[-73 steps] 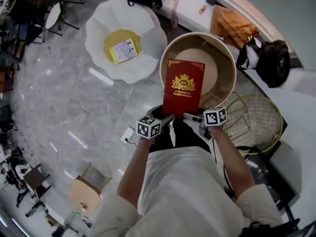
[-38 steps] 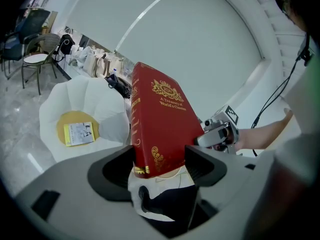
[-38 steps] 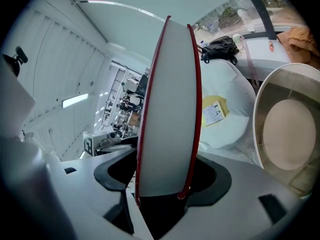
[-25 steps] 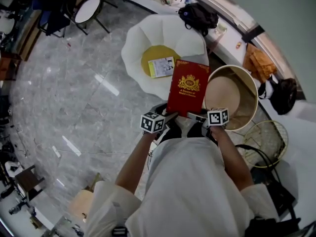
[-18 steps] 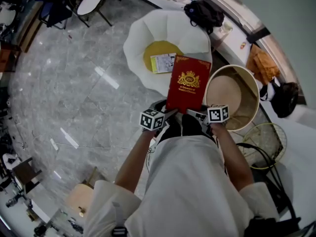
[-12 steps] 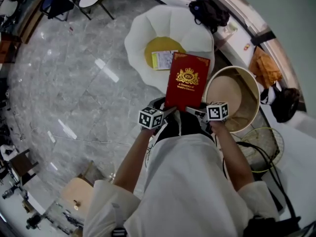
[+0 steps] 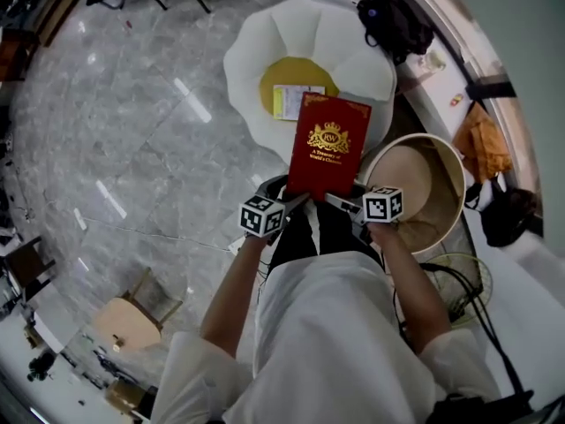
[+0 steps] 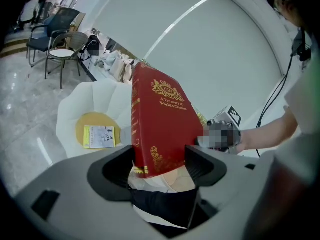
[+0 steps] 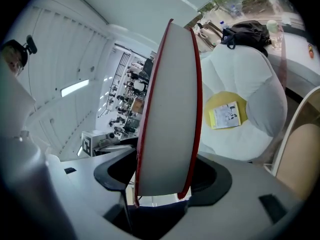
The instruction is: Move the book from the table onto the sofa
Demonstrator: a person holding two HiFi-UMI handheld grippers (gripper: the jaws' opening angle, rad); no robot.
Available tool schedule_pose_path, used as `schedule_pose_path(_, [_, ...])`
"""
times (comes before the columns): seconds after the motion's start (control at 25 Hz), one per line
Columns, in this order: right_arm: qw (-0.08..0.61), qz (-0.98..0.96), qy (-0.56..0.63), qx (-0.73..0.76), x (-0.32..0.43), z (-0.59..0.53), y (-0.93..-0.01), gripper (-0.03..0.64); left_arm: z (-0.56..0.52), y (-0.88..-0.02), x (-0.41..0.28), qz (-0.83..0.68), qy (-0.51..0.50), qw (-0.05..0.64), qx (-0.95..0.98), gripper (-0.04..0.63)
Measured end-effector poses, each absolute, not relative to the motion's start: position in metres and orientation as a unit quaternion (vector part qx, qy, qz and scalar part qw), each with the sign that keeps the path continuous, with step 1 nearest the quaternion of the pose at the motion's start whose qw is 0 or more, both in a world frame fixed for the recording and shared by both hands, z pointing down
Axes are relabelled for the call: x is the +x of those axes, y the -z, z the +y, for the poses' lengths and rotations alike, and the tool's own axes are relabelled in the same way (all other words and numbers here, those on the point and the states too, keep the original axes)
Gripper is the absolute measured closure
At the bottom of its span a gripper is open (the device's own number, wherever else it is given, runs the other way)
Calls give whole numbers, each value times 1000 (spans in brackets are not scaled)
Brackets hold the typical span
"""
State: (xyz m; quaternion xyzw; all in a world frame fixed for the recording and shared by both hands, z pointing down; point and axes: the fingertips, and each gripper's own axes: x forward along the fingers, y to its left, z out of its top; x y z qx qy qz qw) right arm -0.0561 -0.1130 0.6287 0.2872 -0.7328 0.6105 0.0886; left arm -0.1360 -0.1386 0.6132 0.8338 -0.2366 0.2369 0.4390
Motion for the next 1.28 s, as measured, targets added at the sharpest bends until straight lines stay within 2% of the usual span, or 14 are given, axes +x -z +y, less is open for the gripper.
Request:
schedule_pose_path(0.52, [155, -740, -601, 259, -35, -169, -737, 295, -189, -726, -116, -252, -240, 466, 814, 276])
schedule_pose_path(1.28, [174, -717, -633, 234, -33, -213, -931, 295, -226, -926, -116, -265, -243, 519, 776, 276])
